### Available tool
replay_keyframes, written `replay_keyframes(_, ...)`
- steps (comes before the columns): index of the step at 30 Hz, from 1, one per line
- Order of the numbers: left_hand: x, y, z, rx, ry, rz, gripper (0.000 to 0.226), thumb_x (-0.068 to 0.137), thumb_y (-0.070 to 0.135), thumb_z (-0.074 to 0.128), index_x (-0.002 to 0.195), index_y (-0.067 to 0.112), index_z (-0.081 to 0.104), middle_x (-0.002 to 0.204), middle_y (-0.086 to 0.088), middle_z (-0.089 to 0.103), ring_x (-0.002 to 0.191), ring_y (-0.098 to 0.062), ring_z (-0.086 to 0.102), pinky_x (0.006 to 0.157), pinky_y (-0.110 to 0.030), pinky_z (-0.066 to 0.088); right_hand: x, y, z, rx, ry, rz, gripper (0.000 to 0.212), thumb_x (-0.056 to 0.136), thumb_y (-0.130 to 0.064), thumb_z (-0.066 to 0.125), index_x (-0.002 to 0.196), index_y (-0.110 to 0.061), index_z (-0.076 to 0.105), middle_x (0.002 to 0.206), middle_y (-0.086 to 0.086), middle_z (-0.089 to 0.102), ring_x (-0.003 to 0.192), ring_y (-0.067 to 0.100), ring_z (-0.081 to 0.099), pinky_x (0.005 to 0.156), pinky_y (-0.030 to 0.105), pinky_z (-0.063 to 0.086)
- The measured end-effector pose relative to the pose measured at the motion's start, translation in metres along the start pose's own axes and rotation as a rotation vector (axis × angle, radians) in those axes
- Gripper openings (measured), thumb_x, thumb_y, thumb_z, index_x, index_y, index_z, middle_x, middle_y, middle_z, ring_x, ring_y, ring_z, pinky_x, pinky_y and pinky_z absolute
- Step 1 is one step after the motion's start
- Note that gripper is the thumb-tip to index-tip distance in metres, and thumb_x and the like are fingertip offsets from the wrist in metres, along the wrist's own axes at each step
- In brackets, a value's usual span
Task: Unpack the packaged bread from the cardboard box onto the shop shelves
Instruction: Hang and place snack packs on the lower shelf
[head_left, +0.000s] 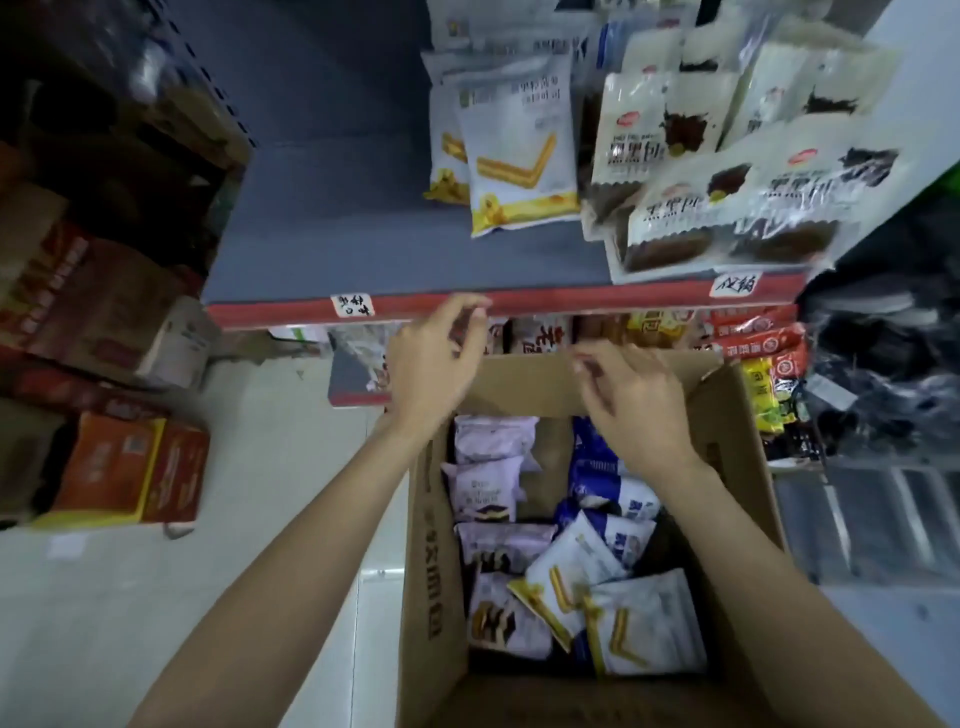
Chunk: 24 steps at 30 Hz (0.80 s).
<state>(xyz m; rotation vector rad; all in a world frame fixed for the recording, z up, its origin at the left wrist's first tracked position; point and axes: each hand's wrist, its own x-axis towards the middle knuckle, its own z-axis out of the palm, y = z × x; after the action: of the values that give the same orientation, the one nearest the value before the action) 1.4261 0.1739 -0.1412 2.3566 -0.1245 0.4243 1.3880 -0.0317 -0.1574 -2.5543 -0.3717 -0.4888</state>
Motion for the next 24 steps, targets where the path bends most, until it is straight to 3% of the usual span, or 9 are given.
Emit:
replay_keyframes(2,-0.043,-0.004,0.007,0.052,-0.066,0.025,0.031,0.092,0.037,0.043,0.098,0.023,0.07,0.057,0.001,0.065,0.048,-0.016,0.059,0.047,-0.033,0.047,-0.049,0.017,-0.005,0.001,-0.115,0.062,0.014,0.089,-0.02,0.053,0.089,-0.013,0.065,0.066,0.004,0.064,0.054,0.022,0.058,0.047,0.03,0.047)
replay_keyframes(4,-0.085,-0.011,0.021,0.069,-0.2,0.021,0.031,0.091,0.038,0.043,0.1,0.024,0.069,0.063,0.005,0.068,0.052,-0.014,0.062,0.047,-0.031,0.048,-0.096,0.038,-0.005,0.007,-0.277,0.129,0.008,0.088,-0.016,0.058,0.09,-0.014,0.066,0.067,0.005,0.065,0.053,0.023,0.06,0.041,0.03,0.046)
replay_keyframes(8,-0.154,-0.03,0.065,0.056,-0.604,-0.149,0.029,0.091,0.031,0.053,0.117,0.022,0.06,0.095,0.006,0.071,0.08,-0.014,0.067,0.066,-0.035,0.054,-0.172,0.079,0.003,-0.028,-0.599,0.3,0.015,0.084,-0.006,0.063,0.098,-0.01,0.067,0.085,0.011,0.068,0.072,0.031,0.064,0.053,0.034,0.049)
replay_keyframes(11,-0.194,-0.048,0.11,0.059,-0.813,-0.286,0.036,0.091,0.023,0.059,0.126,0.017,0.054,0.117,0.001,0.064,0.107,-0.014,0.061,0.08,-0.022,0.048,-0.207,0.106,0.024,-0.132,-0.809,0.264,0.021,0.09,-0.014,0.054,0.109,-0.012,0.061,0.105,0.009,0.063,0.101,0.03,0.056,0.075,0.036,0.049)
replay_keyframes(14,-0.23,-0.066,0.155,0.132,-0.9,-0.344,0.042,0.09,0.027,0.06,0.129,0.016,0.051,0.123,-0.005,0.06,0.113,-0.023,0.057,0.086,-0.033,0.049,-0.225,0.127,0.057,-0.27,-1.062,0.191,0.036,0.092,-0.025,0.05,0.126,-0.018,0.047,0.128,0.005,0.051,0.121,0.025,0.042,0.098,0.037,0.037)
replay_keyframes(20,-0.282,-0.084,0.213,0.353,-0.961,-0.37,0.053,0.091,0.034,0.054,0.138,0.016,0.039,0.136,-0.008,0.049,0.122,-0.029,0.049,0.093,-0.039,0.044,-0.253,0.15,0.107,-0.552,-1.455,0.221,0.08,0.082,-0.049,0.062,0.144,-0.017,0.022,0.145,0.009,0.034,0.135,0.03,0.024,0.108,0.054,0.02)
replay_keyframes(24,-0.297,-0.084,0.231,0.384,-0.968,-0.401,0.064,0.088,0.035,0.061,0.139,0.011,0.032,0.14,-0.016,0.036,0.118,-0.037,0.049,0.088,-0.042,0.046,-0.259,0.157,0.107,-0.592,-1.452,0.131,0.054,0.091,-0.027,0.053,0.139,-0.017,0.032,0.142,0.01,0.041,0.135,0.029,0.029,0.111,0.05,0.017)
